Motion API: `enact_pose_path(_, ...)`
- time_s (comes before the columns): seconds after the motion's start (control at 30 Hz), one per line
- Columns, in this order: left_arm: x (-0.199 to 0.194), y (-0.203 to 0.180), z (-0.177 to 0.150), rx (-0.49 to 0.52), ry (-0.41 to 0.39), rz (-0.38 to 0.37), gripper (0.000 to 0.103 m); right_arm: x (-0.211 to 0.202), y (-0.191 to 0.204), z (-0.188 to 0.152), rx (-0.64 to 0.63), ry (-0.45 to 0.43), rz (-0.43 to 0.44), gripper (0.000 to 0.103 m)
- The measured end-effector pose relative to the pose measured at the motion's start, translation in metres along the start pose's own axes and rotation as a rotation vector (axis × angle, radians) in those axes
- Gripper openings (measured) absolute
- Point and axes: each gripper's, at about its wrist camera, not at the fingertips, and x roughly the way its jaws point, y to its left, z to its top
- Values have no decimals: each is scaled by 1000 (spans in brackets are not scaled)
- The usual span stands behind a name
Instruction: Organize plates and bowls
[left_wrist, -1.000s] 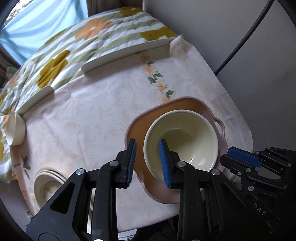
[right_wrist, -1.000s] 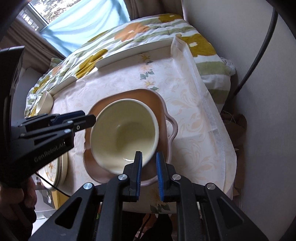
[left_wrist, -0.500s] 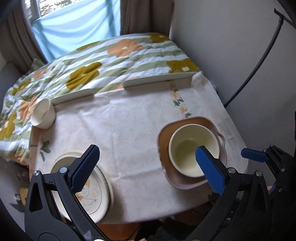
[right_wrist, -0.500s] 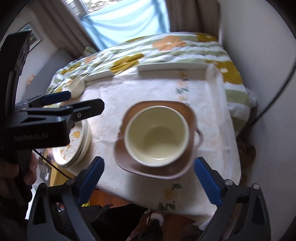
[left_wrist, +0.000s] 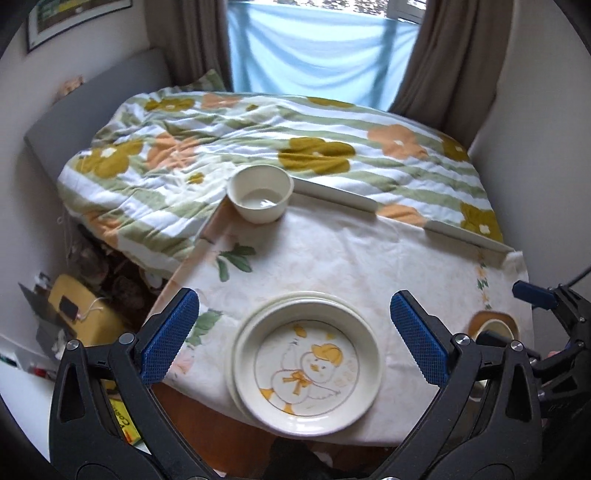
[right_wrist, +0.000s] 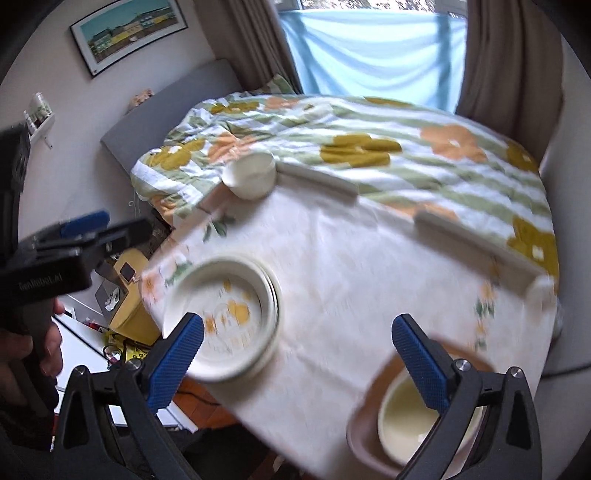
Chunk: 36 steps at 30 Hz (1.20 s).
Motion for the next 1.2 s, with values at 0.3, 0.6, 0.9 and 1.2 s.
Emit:
enact_pose_path(0.3,62,80,64,-172,12,-14,103,60,19,118,-5,-46,37,102)
enact_pose_path(0.6,191,108,90,-322,125,-117,73,192,12,178,99,100,108,92)
enact_pose_path(0.9,274,114,91,-352,207,-152,51,289,1,185,179,218,143,60)
enact_pose_path(1.2,298,118,91,-329,235,-130,23,319,6,182,183,262,187,26)
